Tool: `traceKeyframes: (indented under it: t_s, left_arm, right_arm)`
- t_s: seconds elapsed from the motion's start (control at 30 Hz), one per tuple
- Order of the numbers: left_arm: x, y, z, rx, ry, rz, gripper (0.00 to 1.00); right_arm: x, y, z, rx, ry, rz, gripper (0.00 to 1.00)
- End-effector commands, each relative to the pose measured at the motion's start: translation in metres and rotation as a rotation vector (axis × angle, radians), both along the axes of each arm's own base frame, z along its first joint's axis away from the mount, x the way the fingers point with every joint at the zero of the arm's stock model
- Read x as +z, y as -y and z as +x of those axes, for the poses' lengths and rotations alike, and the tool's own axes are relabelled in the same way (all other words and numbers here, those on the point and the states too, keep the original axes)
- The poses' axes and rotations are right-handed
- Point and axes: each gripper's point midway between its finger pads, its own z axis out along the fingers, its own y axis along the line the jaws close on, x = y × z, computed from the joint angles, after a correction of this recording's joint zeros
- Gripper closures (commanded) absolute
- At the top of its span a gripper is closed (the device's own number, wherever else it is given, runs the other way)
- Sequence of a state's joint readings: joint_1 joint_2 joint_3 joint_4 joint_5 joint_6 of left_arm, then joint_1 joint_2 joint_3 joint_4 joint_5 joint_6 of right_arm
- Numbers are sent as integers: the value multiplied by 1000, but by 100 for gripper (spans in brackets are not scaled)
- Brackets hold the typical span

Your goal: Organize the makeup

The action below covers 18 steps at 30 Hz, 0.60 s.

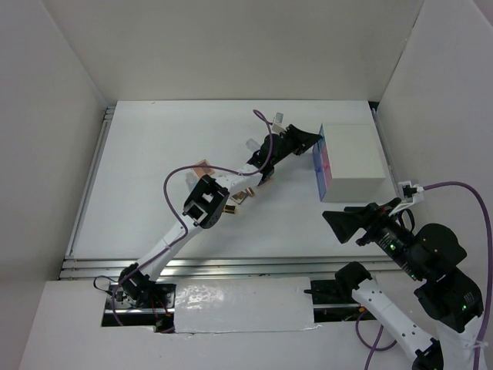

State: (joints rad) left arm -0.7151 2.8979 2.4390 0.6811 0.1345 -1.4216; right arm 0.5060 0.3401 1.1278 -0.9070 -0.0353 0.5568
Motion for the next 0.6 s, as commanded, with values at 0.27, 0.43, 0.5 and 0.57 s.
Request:
traceKeyframes:
  t_s: [0.27, 0.43, 0.5, 0.57]
  left_arm:
    - [19, 2, -12, -31, 49, -79, 50]
    - [20, 2, -11, -25, 48, -81, 50]
    - [22, 2, -11, -24, 54, -83, 54]
    - [24, 2, -10, -20, 58, -85, 57]
  right_arm:
    - [13, 6, -3, -20, 39, 8, 0]
    - [12, 7, -3, -26, 38, 6, 0]
    - [12, 8, -3, -26, 36, 5, 0]
    - [11, 8, -3, -28, 35, 3, 0]
